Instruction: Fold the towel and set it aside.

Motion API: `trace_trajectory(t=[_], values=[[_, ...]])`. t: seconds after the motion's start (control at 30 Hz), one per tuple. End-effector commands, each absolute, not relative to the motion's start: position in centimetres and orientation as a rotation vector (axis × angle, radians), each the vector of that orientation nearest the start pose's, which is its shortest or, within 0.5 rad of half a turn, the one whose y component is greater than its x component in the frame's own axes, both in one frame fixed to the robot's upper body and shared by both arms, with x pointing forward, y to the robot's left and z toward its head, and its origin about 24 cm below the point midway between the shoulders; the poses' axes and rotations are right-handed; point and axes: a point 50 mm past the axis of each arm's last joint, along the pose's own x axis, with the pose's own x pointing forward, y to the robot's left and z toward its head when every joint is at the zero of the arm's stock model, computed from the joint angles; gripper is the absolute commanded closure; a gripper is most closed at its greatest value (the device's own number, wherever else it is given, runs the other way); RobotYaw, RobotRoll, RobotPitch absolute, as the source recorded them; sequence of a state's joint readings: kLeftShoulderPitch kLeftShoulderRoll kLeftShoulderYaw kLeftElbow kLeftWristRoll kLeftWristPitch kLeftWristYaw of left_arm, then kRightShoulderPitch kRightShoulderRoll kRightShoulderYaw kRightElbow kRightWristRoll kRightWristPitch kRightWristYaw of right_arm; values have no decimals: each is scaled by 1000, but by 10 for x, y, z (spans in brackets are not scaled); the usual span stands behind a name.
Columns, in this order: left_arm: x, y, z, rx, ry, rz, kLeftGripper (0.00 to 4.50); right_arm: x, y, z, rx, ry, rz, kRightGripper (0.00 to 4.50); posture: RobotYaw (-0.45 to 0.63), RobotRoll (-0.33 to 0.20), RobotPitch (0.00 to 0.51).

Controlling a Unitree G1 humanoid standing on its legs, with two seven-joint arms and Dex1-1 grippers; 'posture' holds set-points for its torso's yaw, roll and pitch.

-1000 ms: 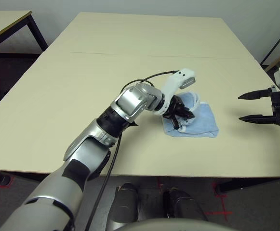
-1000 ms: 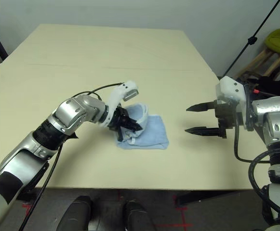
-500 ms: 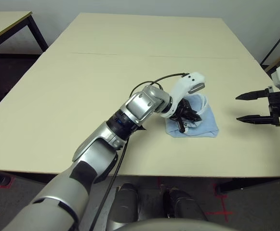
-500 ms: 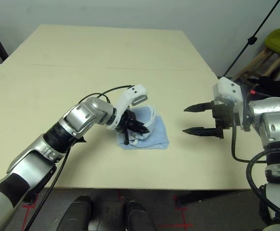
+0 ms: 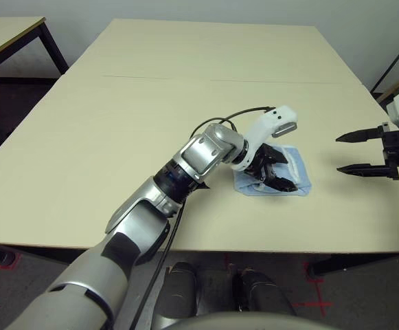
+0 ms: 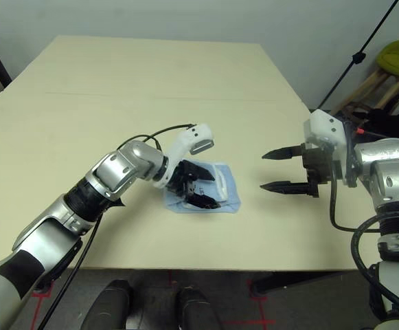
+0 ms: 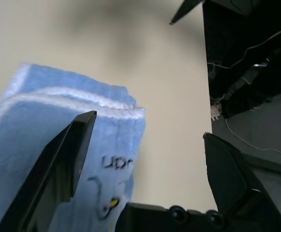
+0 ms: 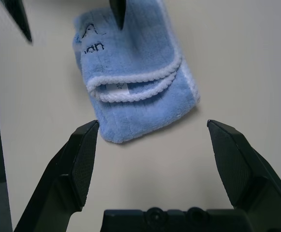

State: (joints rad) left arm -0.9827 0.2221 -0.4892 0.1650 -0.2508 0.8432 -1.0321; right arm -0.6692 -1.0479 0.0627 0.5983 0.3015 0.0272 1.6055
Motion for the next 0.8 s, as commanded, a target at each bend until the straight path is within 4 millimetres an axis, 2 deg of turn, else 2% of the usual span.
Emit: trace_trajectory(t=[0.03, 0.2, 0.33, 0.5, 0.67, 0.73, 0.8], values=[[311, 27, 192, 342, 390, -1433, 26, 292, -316, 200, -568, 385, 1167, 0, 92, 0, 120], [323, 66, 205, 282, 388, -1243, 26, 301, -305, 204, -481, 312, 1154, 0, 108, 0, 123], [337, 103, 212, 231, 307, -1057, 26, 310, -284, 208, -371, 234, 1131, 0, 111, 0, 123], [347, 128, 217, 169, 240, -921, 26, 316, -258, 207, -258, 166, 1071, 0, 115, 0, 123], [349, 143, 212, 184, 210, -861, 26, 311, -238, 195, -199, 149, 1058, 0, 110, 0, 124], [349, 146, 207, 154, 228, -865, 428, 311, -237, 191, -192, 152, 1024, 0, 108, 0, 125], [347, 146, 203, 142, 242, -882, 894, 311, -238, 187, -160, 154, 1006, 386, 106, 0, 126]])
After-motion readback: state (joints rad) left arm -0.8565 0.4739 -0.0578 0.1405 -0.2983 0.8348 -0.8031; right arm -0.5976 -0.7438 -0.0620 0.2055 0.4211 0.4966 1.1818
